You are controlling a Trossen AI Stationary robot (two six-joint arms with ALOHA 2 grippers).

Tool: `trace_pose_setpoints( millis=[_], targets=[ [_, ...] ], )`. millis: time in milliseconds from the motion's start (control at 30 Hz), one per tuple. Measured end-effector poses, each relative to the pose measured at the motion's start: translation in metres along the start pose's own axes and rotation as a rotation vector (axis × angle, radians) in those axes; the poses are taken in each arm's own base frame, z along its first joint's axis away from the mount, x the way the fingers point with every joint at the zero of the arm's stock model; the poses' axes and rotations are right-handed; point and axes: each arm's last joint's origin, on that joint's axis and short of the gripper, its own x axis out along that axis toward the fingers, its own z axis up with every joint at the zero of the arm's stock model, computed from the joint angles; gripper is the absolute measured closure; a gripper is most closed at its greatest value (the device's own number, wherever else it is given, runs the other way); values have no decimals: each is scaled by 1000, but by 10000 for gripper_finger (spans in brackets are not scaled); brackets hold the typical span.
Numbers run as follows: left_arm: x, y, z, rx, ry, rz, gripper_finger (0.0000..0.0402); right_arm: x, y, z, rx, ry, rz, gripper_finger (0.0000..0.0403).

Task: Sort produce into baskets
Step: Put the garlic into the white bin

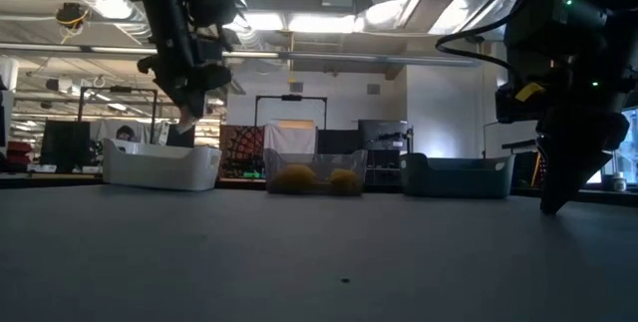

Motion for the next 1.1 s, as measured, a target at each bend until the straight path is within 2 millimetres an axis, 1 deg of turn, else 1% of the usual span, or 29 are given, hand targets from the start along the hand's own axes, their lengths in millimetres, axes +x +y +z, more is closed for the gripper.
trace_pose_setpoints(
  millis=[100, 267, 367, 567, 667, 767, 867, 1000, 1100],
  targets=[
    [9, 8, 4, 28, 15, 22, 240, 0, 0, 1, 0, -13, -7, 223],
    [27, 18, 11, -21, 48, 23, 240, 0, 0, 1, 2, -23, -8, 223],
    [43, 20, 12, -20, 94, 11, 240, 0, 1, 1, 2, -27, -9, 223],
    [74, 20, 9, 5, 191, 48, 240, 0, 1, 2, -20, -39, -1, 223],
    [86, 23, 9, 22, 215, 61, 237, 0, 1, 3, -20, -45, -4, 223],
    [92, 31, 9, -5, 235, 80, 220, 0, 1, 3, -19, -48, -4, 223],
    [94, 37, 9, -34, 243, 81, 192, 0, 1, 3, -19, -48, -5, 223],
    [96, 39, 9, -49, 263, 35, 163, 1, 1, 3, -19, -49, -5, 224],
    [94, 39, 9, -44, 258, 29, 154, 0, 2, 3, -18, -54, -1, 224]
  ],
)
